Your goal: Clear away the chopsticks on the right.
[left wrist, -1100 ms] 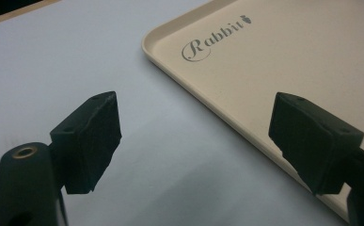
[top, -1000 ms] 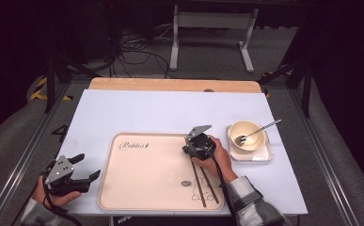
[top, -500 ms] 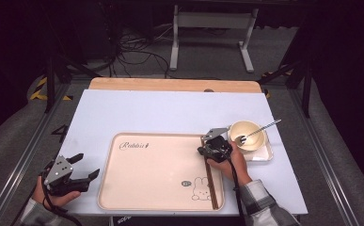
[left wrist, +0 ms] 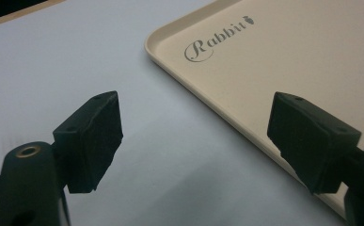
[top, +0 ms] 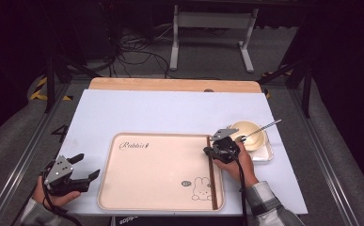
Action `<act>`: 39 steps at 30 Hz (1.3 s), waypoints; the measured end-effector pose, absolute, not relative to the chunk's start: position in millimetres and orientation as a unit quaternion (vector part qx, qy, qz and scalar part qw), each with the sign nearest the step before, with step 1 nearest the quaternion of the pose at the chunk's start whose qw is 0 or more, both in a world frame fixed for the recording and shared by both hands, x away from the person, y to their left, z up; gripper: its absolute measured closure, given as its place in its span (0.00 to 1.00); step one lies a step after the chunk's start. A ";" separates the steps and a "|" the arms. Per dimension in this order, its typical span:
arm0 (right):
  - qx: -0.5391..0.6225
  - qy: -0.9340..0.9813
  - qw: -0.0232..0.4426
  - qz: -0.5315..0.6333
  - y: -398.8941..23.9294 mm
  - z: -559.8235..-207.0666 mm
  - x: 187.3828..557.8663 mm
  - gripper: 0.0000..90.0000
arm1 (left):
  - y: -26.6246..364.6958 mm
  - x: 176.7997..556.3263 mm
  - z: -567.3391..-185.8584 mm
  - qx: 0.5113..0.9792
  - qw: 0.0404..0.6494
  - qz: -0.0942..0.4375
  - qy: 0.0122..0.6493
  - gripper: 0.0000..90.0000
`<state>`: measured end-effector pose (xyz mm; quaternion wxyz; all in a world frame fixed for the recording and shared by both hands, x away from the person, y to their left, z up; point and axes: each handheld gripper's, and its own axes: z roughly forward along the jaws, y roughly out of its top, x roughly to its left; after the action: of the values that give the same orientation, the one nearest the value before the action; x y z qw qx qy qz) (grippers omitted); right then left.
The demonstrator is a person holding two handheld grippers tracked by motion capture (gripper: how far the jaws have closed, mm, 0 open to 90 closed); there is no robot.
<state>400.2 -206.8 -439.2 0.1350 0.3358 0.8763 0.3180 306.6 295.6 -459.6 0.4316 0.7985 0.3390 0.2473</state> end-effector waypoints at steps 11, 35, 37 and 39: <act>0.314 0.871 0.151 0.346 -206.0 -432.2 395.7 0.98 | 296.7 309.6 -460.7 0.799 0.432 0.244 0.339 0.21; 0.341 0.805 0.233 0.425 -288.7 -367.2 361.7 0.84 | 302.6 305.9 -460.1 0.795 0.428 0.257 0.345 0.22; 0.364 0.790 0.240 0.431 -308.8 -361.3 360.8 0.80 | 303.0 305.7 -459.8 0.794 0.429 0.258 0.345 0.22; 0.394 0.767 0.256 0.437 -335.4 -357.3 359.6 0.80 | 303.3 306.5 -459.7 0.794 0.429 0.258 0.346 0.22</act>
<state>359.6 -335.4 -357.3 0.2556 0.3936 0.7674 0.4369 306.5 303.3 -459.7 0.4287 0.7939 0.3456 0.2578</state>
